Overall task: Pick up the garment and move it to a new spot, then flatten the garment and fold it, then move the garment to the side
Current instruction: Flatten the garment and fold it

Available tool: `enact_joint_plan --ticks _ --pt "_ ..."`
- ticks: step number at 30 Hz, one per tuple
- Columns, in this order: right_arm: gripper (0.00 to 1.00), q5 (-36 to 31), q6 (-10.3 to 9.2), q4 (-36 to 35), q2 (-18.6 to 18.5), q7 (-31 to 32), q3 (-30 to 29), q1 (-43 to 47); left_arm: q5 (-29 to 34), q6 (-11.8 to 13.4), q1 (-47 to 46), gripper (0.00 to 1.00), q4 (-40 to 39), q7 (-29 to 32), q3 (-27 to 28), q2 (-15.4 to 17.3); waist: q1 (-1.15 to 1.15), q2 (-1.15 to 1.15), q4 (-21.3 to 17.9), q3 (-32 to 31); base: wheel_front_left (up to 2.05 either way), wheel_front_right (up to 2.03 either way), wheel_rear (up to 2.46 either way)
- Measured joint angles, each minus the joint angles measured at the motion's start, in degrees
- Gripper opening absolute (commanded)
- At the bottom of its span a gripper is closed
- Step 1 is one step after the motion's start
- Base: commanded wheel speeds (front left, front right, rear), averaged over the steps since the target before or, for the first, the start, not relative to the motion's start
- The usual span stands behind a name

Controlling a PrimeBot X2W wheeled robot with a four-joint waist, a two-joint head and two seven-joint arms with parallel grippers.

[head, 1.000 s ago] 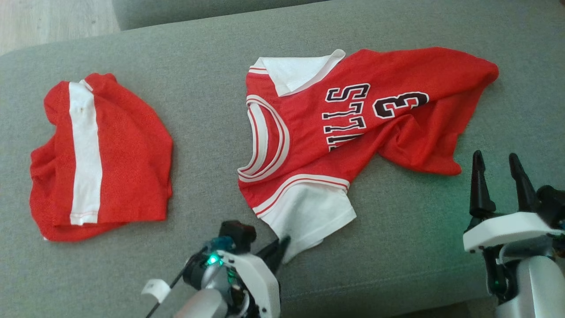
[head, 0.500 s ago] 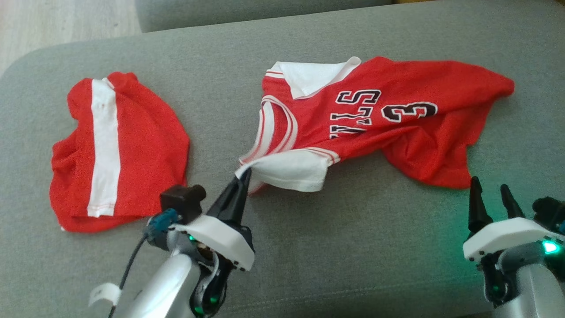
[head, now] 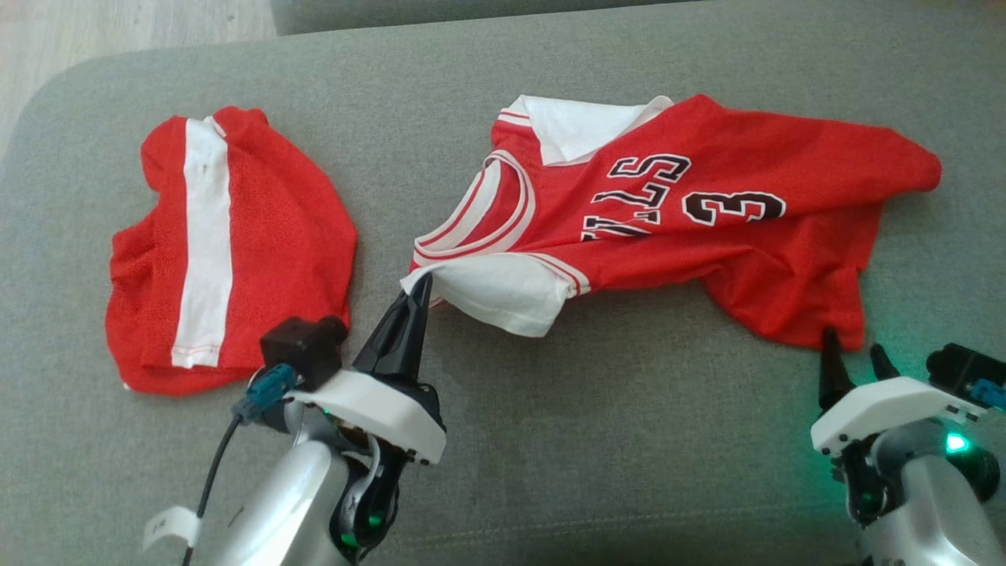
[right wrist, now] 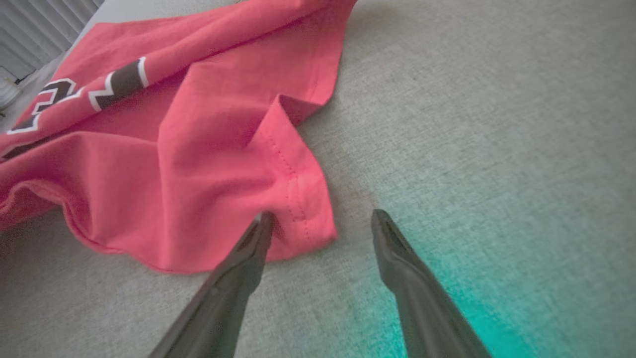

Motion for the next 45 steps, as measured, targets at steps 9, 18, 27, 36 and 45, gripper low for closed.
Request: enact_joint_plan --ticks 9,18,27,36,45 --pt "0.00 2.1 0.00 4.4 -0.1 -2.4 3.1 -3.5 0.0 0.3 -0.2 0.00 -0.1 0.0 -0.1 0.3 0.00 0.00 0.1 0.7 0.00 0.00 0.00" --pt "0.00 4.0 0.00 -4.1 0.0 -6.3 7.2 -4.8 -1.8 0.8 -0.7 0.00 -1.2 -1.0 2.9 1.1 0.00 0.00 -0.8 -2.0 0.00 0.00 0.00" --pt "0.00 4.6 -0.01 -27.7 -0.2 1.1 6.3 -7.7 -5.6 1.6 -6.3 0.00 -11.1 -1.4 9.1 1.4 0.00 0.00 -2.6 -7.9 0.00 0.00 0.00" --pt "0.00 2.4 -0.01 -41.4 -1.1 8.4 4.6 -10.5 -8.6 4.8 -13.8 0.00 -25.7 1.5 13.0 0.3 0.00 0.00 -3.5 -12.8 0.00 0.00 0.00" --pt "0.00 2.0 0.00 -51.6 -0.8 16.3 1.8 -6.3 -9.4 9.7 -14.1 0.00 -34.7 8.3 13.1 0.8 0.00 0.00 -4.2 -14.0 0.00 0.00 0.00"
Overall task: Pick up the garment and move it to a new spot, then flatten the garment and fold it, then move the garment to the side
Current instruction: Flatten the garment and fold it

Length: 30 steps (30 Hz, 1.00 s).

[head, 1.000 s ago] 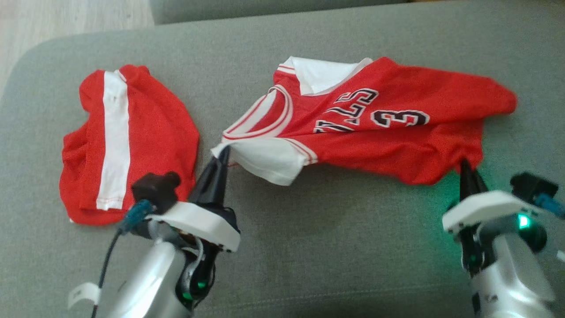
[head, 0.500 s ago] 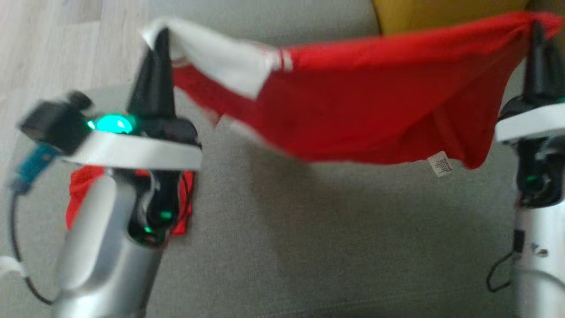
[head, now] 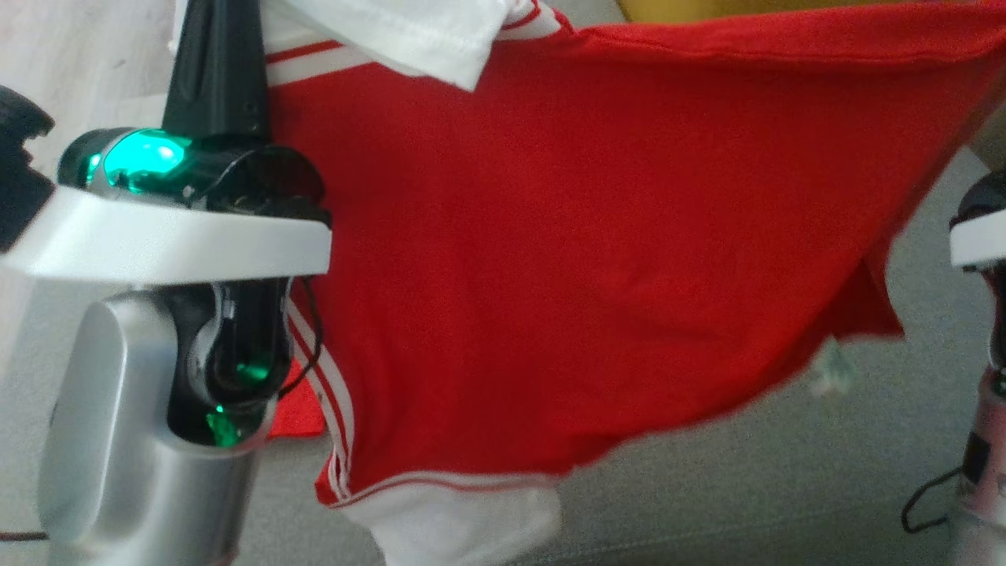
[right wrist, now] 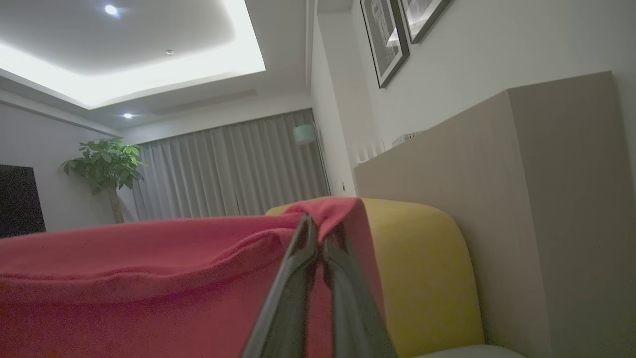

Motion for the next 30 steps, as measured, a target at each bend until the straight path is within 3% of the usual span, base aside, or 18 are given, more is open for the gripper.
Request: enact_joint_plan --ticks 7,13,16,23,26,30 --pt "0.00 -3.4 0.00 5.2 0.4 3.8 -2.4 -1.8 0.1 -0.3 -3.0 0.00 8.6 4.4 0.0 2.2 0.00 0.00 -0.7 3.1 0.00 0.00 0.00" --pt "0.00 -6.7 0.00 18.9 0.4 4.3 -3.3 -17.4 0.6 -4.0 -18.3 0.00 23.4 5.2 0.0 3.0 0.00 0.00 -1.2 9.9 0.00 0.00 0.00" --pt "0.00 -12.1 0.00 26.4 -2.3 -0.4 0.3 -28.5 2.0 -6.1 -29.8 0.00 31.7 3.4 0.3 2.8 0.00 0.00 -1.0 14.4 0.00 0.00 0.00" --pt "0.00 -10.2 0.00 44.8 -3.7 -13.3 -2.2 -52.1 4.5 -8.9 -50.1 0.00 48.4 -4.5 1.6 0.0 0.01 0.00 0.2 24.1 0.00 0.00 0.00" --pt "0.00 -8.0 0.00 52.1 -3.7 -17.7 -4.9 -56.6 4.5 -10.6 -52.8 0.00 53.6 -7.8 1.7 -1.4 0.02 0.00 1.2 27.0 0.00 0.00 0.00" --pt "0.00 -6.0 0.00 61.4 -3.1 -20.2 -5.4 -55.2 4.4 -13.2 -51.5 0.00 59.3 -9.3 1.1 -3.2 0.02 0.00 2.7 28.9 0.00 0.00 0.00"
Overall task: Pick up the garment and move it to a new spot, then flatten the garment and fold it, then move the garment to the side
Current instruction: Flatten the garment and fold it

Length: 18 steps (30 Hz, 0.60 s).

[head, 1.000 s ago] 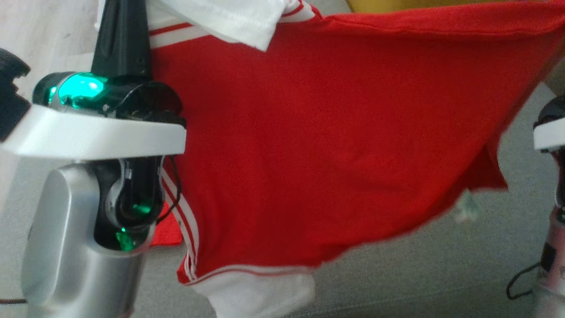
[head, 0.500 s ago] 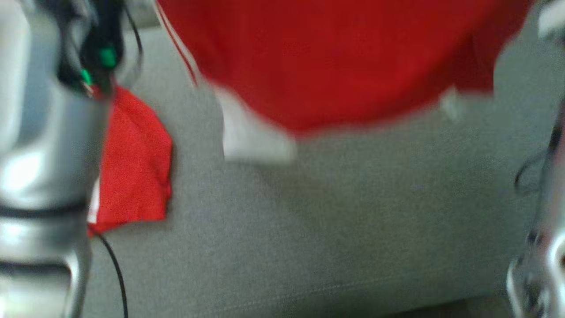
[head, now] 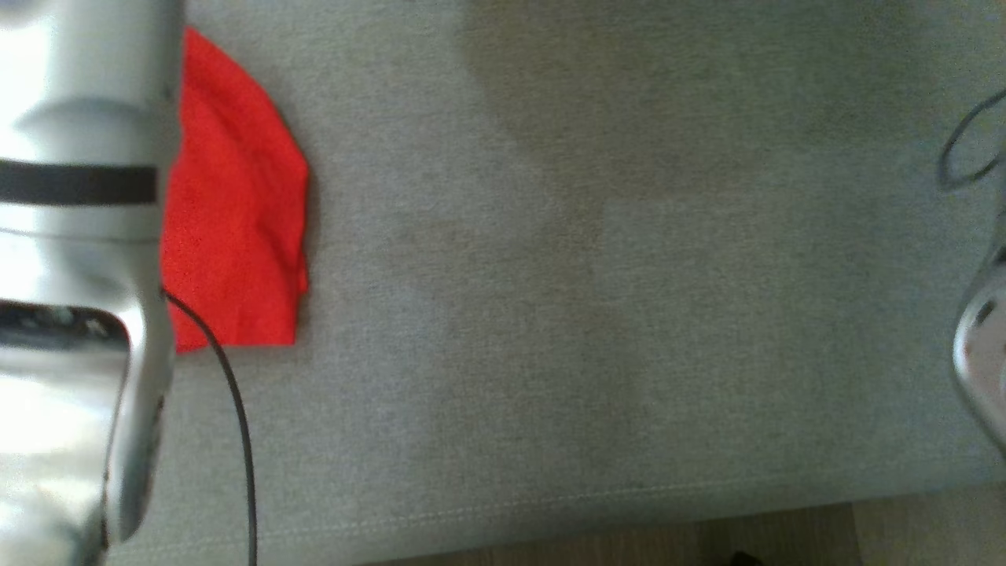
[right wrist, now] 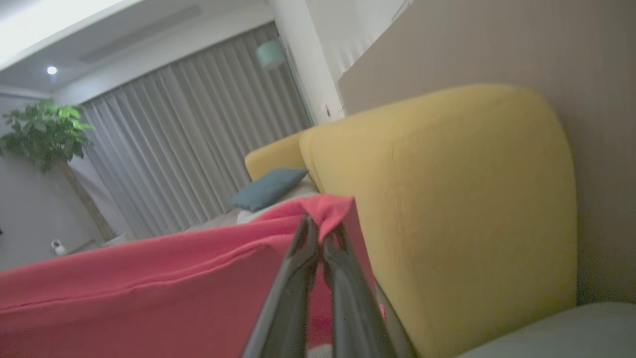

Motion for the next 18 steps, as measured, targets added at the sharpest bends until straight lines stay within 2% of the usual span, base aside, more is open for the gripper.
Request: enact_joint_plan --ticks 4,9,14,18 --pt "0.00 0.4 0.00 7.5 0.2 -0.3 0.6 4.6 0.0 -2.0 4.7 0.00 3.4 -0.8 -1.4 -0.2 0.00 0.00 1.0 0.5 0.00 0.00 0.00" --pt "0.00 1.2 0.00 14.2 -0.6 1.7 3.2 10.9 0.3 -4.2 15.2 0.00 5.0 -1.0 -4.4 0.0 -0.02 0.00 1.4 -1.3 0.00 0.00 0.00" --pt "0.00 2.2 0.00 16.7 -1.7 4.2 10.0 17.1 1.0 -5.7 28.2 0.00 4.9 -0.8 -8.4 3.7 -0.02 0.00 1.3 -4.5 0.00 0.00 0.00" --pt "0.00 3.7 0.00 17.3 -4.3 7.3 15.6 21.4 1.0 -6.3 37.7 0.00 1.8 1.5 -12.5 5.7 -0.02 0.00 1.6 -7.5 0.00 0.00 0.00"
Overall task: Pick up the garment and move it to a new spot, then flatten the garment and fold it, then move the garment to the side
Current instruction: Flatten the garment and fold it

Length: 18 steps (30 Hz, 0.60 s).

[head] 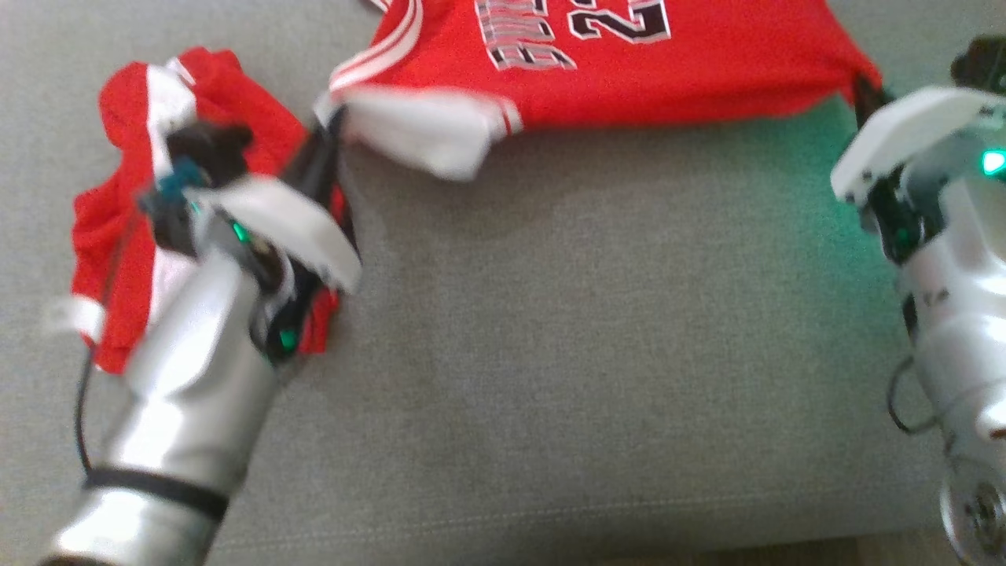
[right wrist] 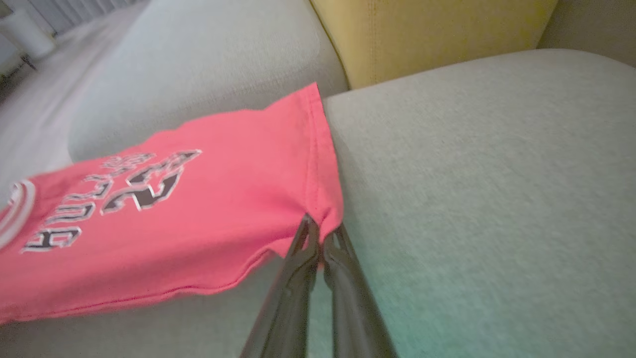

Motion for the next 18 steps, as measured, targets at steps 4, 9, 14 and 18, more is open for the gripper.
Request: enact_joint_plan --ticks 4,9,14,18 --pt "0.00 2.0 0.00 -1.4 -3.3 3.1 6.9 4.3 0.0 -0.2 7.4 0.00 -5.6 2.8 -4.0 2.0 0.00 0.00 0.5 -3.0 0.00 0.00 0.00" --pt "0.00 5.7 0.00 -5.0 -8.2 7.7 15.5 9.1 -1.5 -0.2 14.5 0.00 -13.9 7.7 -6.9 4.7 0.00 0.00 1.3 -6.3 0.00 0.00 0.00" --pt "0.00 9.8 0.00 -8.5 -11.8 12.0 21.3 13.8 -3.8 -0.2 19.5 0.00 -21.5 12.7 -8.7 7.4 0.00 0.00 1.9 -8.5 0.00 0.00 0.00" --pt "0.00 15.1 0.00 -12.8 -15.0 16.6 25.8 18.3 -7.2 -0.2 24.7 0.00 -28.7 18.6 -9.6 10.5 0.00 0.00 2.1 -10.6 0.00 0.00 0.00"
